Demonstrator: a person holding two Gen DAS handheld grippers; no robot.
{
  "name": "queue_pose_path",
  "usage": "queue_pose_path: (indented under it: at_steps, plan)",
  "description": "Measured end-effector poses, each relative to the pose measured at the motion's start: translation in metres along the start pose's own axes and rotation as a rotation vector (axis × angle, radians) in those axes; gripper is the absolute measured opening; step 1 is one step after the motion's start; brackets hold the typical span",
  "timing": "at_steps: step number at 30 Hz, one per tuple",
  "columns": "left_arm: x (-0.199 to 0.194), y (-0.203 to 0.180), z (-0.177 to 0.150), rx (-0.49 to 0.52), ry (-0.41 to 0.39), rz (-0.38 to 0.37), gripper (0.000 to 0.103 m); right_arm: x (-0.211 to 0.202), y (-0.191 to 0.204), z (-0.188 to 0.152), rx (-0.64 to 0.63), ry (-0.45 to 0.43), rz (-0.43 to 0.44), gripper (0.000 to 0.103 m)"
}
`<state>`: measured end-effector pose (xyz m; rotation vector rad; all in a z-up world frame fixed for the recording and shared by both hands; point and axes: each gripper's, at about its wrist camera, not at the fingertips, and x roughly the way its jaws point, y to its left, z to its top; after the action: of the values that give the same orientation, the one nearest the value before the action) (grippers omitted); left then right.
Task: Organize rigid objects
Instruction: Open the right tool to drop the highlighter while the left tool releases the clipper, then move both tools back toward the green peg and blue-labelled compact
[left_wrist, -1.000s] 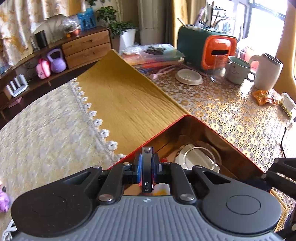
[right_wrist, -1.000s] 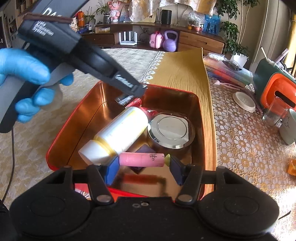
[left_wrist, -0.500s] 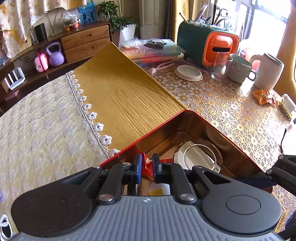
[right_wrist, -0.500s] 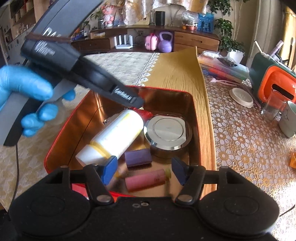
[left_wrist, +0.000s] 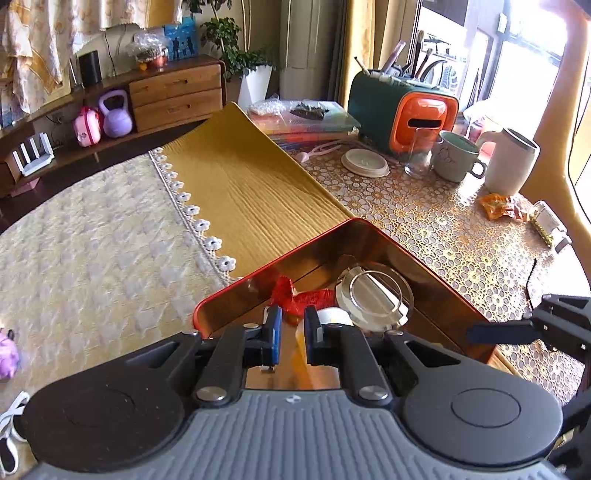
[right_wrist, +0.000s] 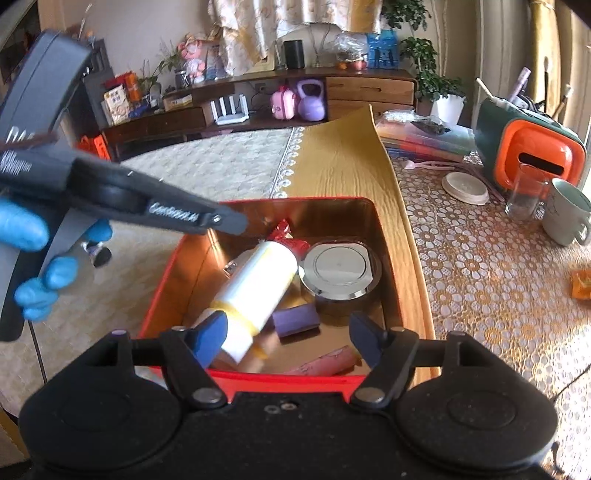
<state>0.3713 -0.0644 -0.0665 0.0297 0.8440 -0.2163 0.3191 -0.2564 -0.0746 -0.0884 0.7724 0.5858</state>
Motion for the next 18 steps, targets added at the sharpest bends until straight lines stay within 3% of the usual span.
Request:
queue_pose_path:
  at_steps: [18]
  plan:
    - [-0.087,0.018,-0.05,-0.02,-0.097,-0.029,0.012,-0.05,0.05,-0.003,0.018,-0.094,0.014,0.08]
